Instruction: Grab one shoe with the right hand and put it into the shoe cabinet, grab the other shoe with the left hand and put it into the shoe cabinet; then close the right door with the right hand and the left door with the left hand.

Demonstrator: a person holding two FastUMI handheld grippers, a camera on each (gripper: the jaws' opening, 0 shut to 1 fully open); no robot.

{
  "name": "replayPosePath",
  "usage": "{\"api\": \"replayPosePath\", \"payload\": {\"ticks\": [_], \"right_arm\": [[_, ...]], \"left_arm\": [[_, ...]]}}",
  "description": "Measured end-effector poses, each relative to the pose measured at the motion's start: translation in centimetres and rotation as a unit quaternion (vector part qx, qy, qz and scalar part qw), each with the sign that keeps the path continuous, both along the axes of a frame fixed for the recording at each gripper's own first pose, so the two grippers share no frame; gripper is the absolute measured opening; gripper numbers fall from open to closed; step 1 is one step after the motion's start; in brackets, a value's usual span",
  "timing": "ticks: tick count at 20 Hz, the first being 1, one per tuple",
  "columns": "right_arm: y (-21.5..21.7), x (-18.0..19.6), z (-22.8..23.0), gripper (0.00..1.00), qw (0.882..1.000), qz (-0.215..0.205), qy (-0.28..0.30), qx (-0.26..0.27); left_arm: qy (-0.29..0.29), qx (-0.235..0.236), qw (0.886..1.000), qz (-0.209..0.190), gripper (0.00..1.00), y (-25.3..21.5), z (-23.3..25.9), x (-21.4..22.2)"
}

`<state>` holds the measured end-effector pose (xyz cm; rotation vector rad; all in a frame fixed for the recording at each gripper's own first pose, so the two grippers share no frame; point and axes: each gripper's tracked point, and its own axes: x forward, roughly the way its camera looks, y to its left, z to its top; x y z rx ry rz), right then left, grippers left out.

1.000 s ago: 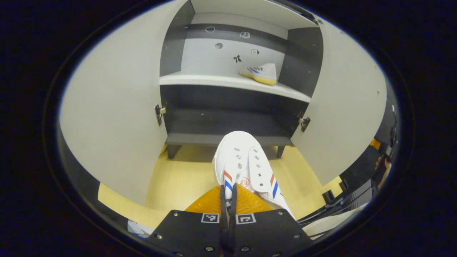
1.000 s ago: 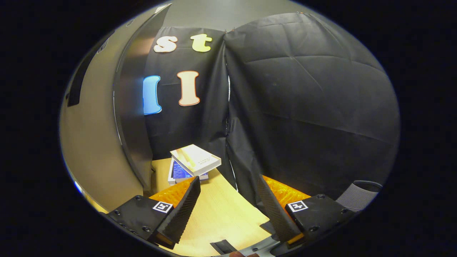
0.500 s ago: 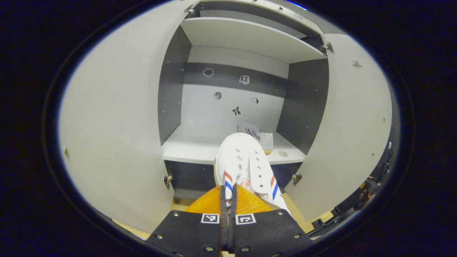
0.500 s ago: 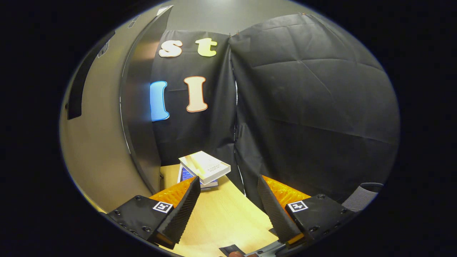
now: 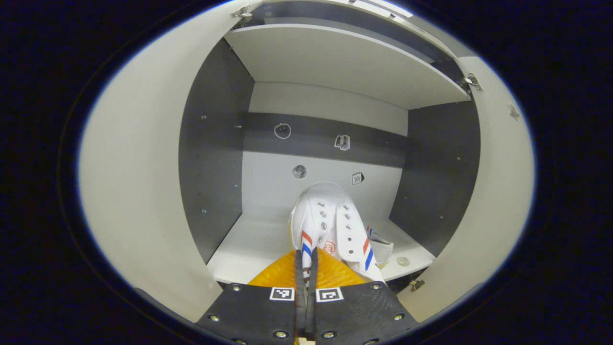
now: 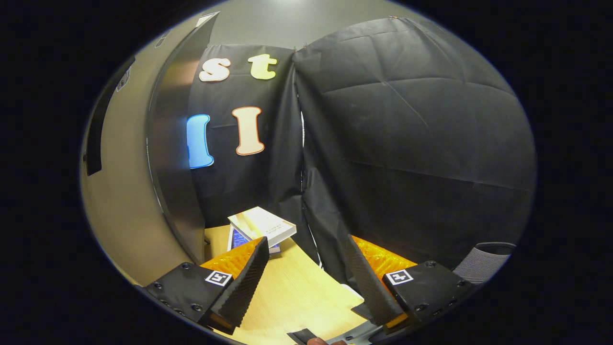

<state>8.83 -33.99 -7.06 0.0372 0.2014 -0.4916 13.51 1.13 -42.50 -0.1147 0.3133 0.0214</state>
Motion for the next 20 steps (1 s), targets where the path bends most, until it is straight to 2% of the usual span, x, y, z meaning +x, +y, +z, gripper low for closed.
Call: {"api": "replayPosePath", "payload": {"ticks": [3,4,5,8,11,13,14,17,18,19,20], "right_arm": [[-0.7,0.0,-0.2,1.0,1.0,-0.009,0.005,-0.003],[-0.8,0.0,-0.1,0.97,1.0,-0.013,0.004,-0.001],[-0.9,0.0,-0.1,1.0,1.0,-0.016,0.003,0.002],[-1.7,-0.1,-0.2,0.97,1.0,-0.027,0.004,0.004],[-2.3,0.2,-0.1,1.0,0.999,-0.032,0.005,0.007],[-2.8,0.5,0.1,0.96,0.999,-0.035,0.002,0.006],[-3.0,0.8,0.1,1.0,0.999,-0.035,0.0,0.009],[-3.2,1.8,-0.3,0.99,0.999,-0.031,0.005,0.021],[-3.0,2.2,-0.2,0.99,0.999,-0.027,0.003,0.024],[-2.9,2.5,-0.2,0.99,0.999,-0.022,0.003,0.025],[-2.6,2.8,-0.7,0.99,0.999,-0.017,0.008,0.026]], "left_arm": [[0.002,0.0,1.0,0.009,0.01,0.0,0.0,-0.3],[0.003,0.002,1.0,0.012,0.01,0.1,0.2,-0.2],[0.004,0.005,1.0,0.015,0.01,0.2,0.2,-0.2],[0.016,0.008,1.0,0.018,0.01,0.0,0.0,-0.2],[0.037,0.001,0.999,0.023,0.0,0.1,-0.2,-0.3],[0.049,-0.009,0.998,0.027,0.01,-0.1,-1.1,-0.1],[0.052,-0.01,0.998,0.029,0.01,-0.1,-2.1,0.2],[0.062,0.01,0.998,0.029,0.02,0.1,-2.8,0.3],[0.042,0.005,0.999,0.023,0.06,-0.3,-1.8,0.3],[0.013,0.001,1.0,0.019,0.19,-0.6,-0.5,0.7],[-0.01,0.003,1.0,0.013,0.23,-0.8,0.8,0.7]]}}
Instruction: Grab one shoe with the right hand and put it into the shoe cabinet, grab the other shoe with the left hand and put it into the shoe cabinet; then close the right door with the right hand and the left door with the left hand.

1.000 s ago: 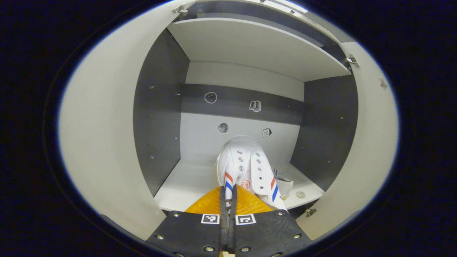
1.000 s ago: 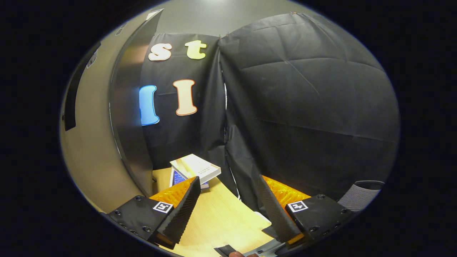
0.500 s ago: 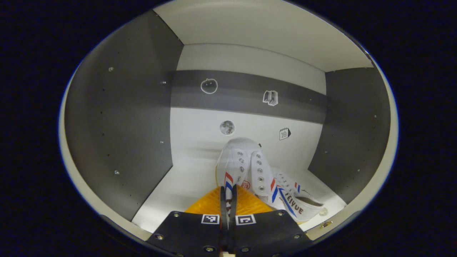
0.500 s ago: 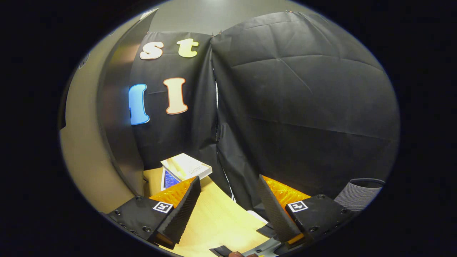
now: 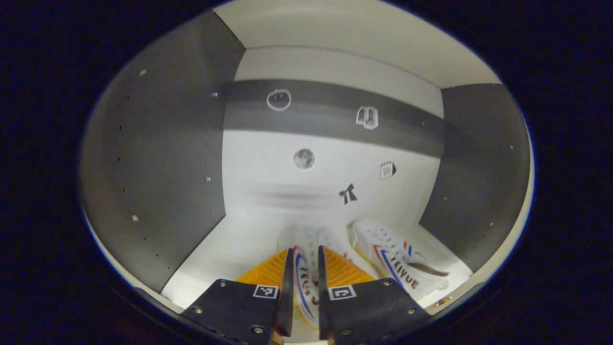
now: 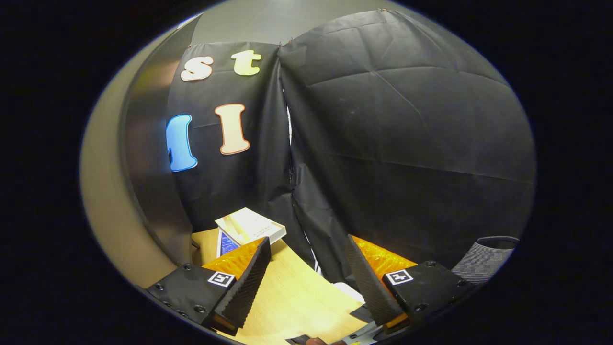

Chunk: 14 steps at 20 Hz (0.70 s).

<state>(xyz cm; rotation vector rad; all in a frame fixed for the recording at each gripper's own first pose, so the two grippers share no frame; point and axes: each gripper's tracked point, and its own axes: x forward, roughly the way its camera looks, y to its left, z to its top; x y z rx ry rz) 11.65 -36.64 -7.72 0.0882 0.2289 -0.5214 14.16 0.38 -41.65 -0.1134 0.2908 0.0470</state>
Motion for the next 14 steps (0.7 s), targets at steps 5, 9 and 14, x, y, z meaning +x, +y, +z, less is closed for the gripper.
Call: {"api": "replayPosePath", "payload": {"ticks": [5,9,14], "right_arm": [[1.6,0.7,0.8,0.98,1.0,0.025,-0.006,0.003],[2.4,0.7,2.6,0.98,0.998,0.059,-0.009,-0.032],[4.3,0.0,7.1,0.98,0.994,0.094,-0.032,-0.046]], "left_arm": [[-0.04,0.047,0.998,0.0,0.95,-1.6,3.8,-4.2],[-0.071,0.048,0.996,-0.001,0.95,-3.5,6.5,-11.2],[-0.068,0.078,0.994,-0.026,0.96,-5.6,8.0,-19.7]]}}
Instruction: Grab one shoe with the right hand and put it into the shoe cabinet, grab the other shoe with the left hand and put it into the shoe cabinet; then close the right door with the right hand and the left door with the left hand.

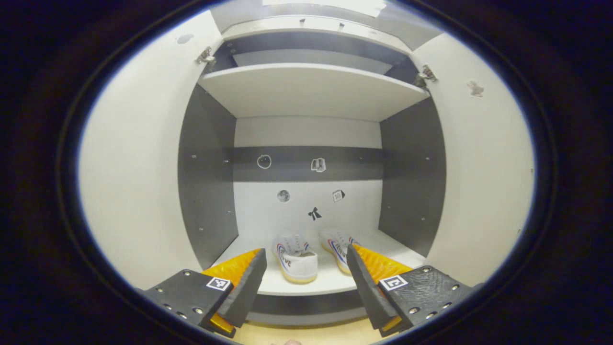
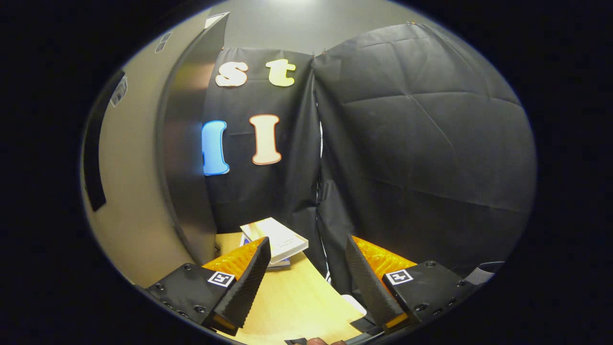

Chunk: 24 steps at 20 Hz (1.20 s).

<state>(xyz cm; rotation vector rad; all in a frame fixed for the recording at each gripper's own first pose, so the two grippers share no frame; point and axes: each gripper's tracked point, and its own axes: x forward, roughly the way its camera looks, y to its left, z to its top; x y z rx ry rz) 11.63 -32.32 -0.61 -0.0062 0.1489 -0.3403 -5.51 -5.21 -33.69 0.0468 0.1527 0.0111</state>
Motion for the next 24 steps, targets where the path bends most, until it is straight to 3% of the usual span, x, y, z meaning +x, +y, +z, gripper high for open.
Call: {"api": "replayPosePath", "payload": {"ticks": [3,8,9,13,14,15,16,17,19,24], "right_arm": [[2.7,0.4,2.8,0.98,0.999,0.049,-0.002,0.011],[6.4,-0.6,8.0,0.98,0.992,0.119,-0.029,0.015],[7.1,-0.8,8.9,0.93,0.991,0.13,-0.037,0.02],[11.0,-0.9,10.2,0.92,0.983,0.179,-0.036,0.019],[11.6,-1.0,10.1,0.92,0.982,0.185,-0.033,0.011],[12.3,-1.1,10.0,0.98,0.981,0.192,-0.03,0.007],[12.2,-1.0,9.6,0.98,0.983,0.184,-0.027,-0.002],[12.4,-1.5,9.7,0.9,0.983,0.179,-0.026,-0.009],[13.0,-1.5,9.8,0.95,0.983,0.179,-0.028,-0.001],[14.5,-1.8,9.7,0.94,0.983,0.18,-0.022,0.008]], "left_arm": [[-0.006,0.02,1.0,0.003,0.95,0.1,1.0,-4.0],[-0.013,-0.007,1.0,0.021,0.95,1.2,0.0,-10.9],[-0.006,-0.006,1.0,0.024,0.94,1.8,-0.6,-11.7],[0.01,-0.001,0.999,0.036,0.95,3.1,-1.3,-14.0],[0.009,-0.008,0.999,0.036,0.95,3.0,-1.3,-14.4],[0.008,-0.014,0.999,0.038,0.95,3.1,-1.2,-14.8],[0.008,-0.019,0.999,0.04,0.95,3.2,-1.3,-15.1],[0.009,-0.023,0.999,0.041,0.95,3.3,-1.4,-15.3],[0.01,-0.027,0.999,0.043,0.95,3.4,-1.4,-15.8],[0.015,-0.031,0.999,0.031,0.95,3.2,-1.7,-16.6]]}}
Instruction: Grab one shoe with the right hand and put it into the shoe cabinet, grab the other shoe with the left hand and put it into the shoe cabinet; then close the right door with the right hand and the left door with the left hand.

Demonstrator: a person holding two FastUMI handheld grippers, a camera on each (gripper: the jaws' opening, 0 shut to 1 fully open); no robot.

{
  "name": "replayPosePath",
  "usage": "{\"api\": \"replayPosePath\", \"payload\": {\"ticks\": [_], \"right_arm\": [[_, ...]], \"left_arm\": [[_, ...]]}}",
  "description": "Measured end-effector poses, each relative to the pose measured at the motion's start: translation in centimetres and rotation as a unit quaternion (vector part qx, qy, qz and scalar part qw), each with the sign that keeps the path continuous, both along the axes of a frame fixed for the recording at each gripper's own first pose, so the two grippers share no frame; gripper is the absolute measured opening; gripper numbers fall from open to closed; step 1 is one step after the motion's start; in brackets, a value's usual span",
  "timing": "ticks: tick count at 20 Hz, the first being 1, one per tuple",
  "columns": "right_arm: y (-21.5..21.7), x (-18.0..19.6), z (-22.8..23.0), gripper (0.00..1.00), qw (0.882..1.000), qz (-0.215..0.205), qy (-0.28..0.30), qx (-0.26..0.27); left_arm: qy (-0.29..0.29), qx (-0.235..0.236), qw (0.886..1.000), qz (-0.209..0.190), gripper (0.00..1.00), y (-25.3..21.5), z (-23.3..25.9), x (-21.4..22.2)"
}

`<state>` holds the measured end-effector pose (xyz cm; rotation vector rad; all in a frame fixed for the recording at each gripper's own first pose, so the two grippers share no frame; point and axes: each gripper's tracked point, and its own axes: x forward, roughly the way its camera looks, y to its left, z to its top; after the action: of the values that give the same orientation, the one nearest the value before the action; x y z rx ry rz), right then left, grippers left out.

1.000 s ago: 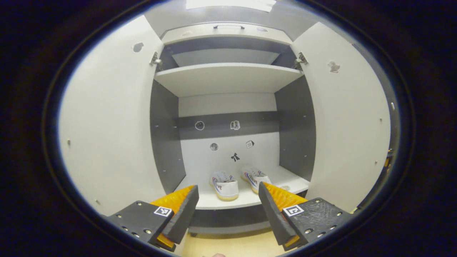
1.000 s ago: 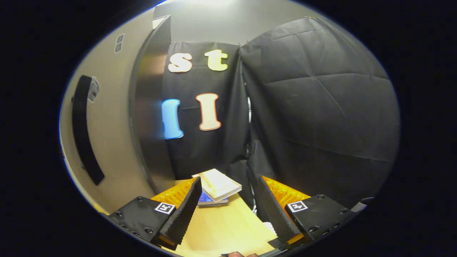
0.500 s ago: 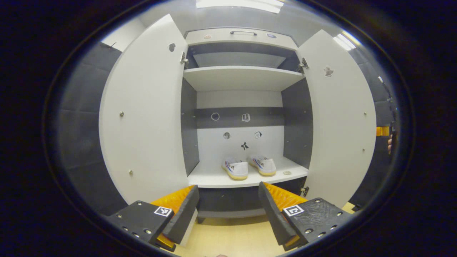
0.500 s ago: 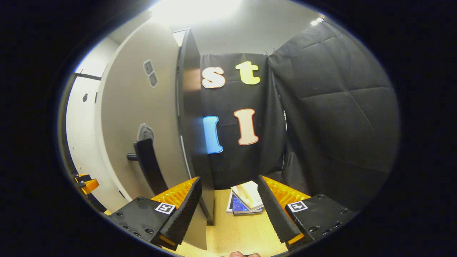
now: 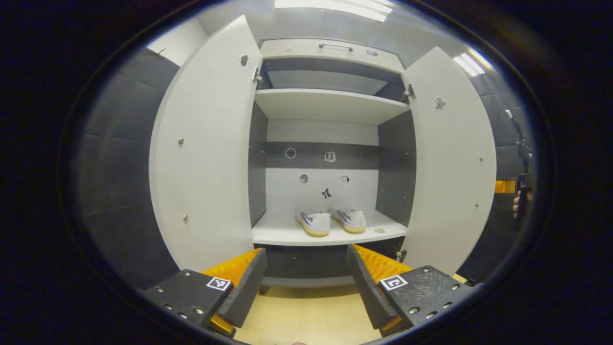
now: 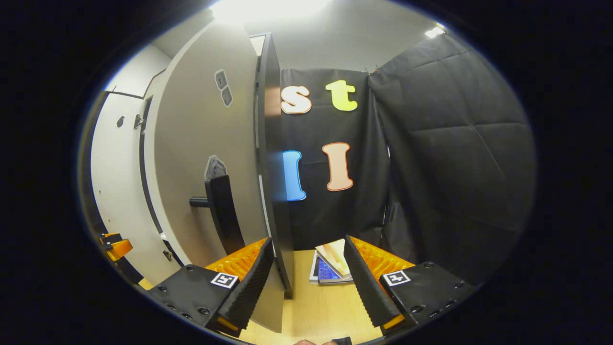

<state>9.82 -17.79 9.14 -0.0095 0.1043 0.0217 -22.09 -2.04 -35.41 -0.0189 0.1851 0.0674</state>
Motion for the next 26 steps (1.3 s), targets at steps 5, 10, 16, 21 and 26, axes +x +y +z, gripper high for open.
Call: {"api": "replayPosePath", "payload": {"ticks": [5,10,16,21,26], "right_arm": [[3.6,0.0,-0.4,0.94,1.0,0.025,0.006,0.0],[6.8,0.4,-1.9,0.89,0.998,0.044,0.02,0.032],[9.4,1.3,-2.0,0.96,0.997,0.064,0.017,0.043],[13.9,2.7,-2.5,0.89,0.994,0.092,0.021,0.051],[16.7,3.6,-3.0,0.98,0.993,0.106,0.022,0.038]], "left_arm": [[0.0,-0.007,1.0,-0.007,0.95,-0.1,-0.1,-0.5],[0.01,0.005,1.0,0.006,0.95,1.0,-0.6,-2.2],[0.016,-0.016,0.999,0.027,0.96,1.5,-0.9,-4.8],[0.012,-0.021,0.998,0.057,0.97,3.9,-0.5,-7.3],[0.002,-0.028,0.994,0.107,0.96,7.8,0.3,-10.4]]}}
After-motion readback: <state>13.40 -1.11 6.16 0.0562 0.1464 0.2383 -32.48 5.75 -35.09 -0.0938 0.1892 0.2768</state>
